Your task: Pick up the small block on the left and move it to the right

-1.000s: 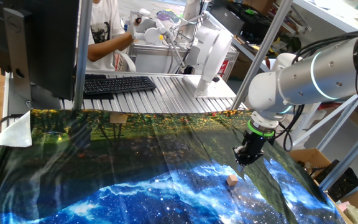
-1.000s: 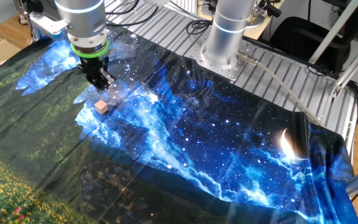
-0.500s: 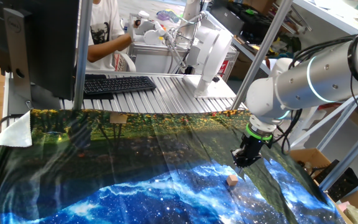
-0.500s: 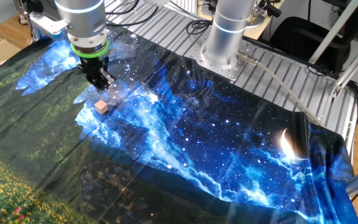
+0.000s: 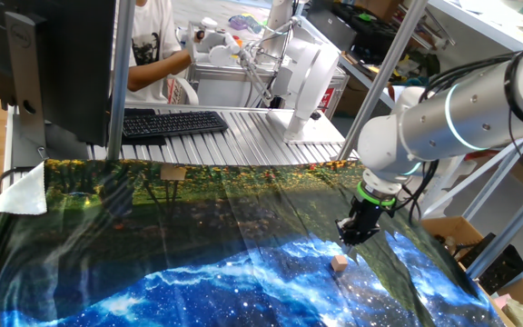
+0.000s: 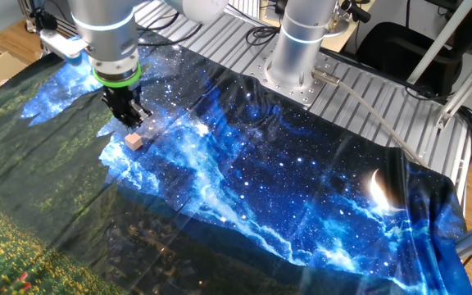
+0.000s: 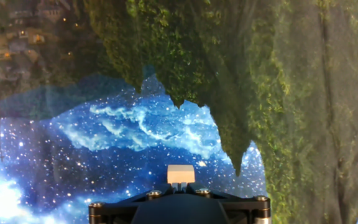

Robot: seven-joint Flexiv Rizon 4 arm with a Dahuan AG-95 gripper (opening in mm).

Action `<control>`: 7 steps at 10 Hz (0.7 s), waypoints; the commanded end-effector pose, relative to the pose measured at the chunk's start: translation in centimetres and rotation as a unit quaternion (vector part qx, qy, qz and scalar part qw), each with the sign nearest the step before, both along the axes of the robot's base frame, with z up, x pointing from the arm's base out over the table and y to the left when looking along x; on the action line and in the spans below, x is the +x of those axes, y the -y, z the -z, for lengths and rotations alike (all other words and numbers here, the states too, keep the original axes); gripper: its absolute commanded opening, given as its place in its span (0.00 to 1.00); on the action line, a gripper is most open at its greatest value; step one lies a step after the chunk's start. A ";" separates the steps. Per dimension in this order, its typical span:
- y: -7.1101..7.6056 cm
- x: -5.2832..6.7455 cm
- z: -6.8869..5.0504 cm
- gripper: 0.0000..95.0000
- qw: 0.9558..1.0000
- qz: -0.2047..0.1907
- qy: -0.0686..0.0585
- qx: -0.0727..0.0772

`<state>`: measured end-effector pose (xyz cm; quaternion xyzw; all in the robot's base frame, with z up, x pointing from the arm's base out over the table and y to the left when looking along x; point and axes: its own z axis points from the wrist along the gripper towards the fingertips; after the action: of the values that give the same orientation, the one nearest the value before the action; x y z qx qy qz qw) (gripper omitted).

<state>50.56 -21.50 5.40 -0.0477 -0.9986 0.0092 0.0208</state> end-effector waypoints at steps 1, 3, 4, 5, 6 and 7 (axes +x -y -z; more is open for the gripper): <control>-0.1 -0.1 0.0 0.00 1.000 0.001 0.006 0.004; -0.1 0.0 0.2 0.00 1.000 0.005 0.012 0.005; -0.1 0.0 0.2 0.00 1.000 0.005 0.011 0.004; -0.1 0.0 0.2 0.00 1.000 0.006 0.012 0.005; -0.1 0.0 0.3 0.00 1.000 0.008 0.010 0.005; -0.1 0.0 0.3 0.20 1.000 0.009 0.009 0.005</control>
<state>50.50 -21.36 5.13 -0.0579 -0.9982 0.0031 0.0131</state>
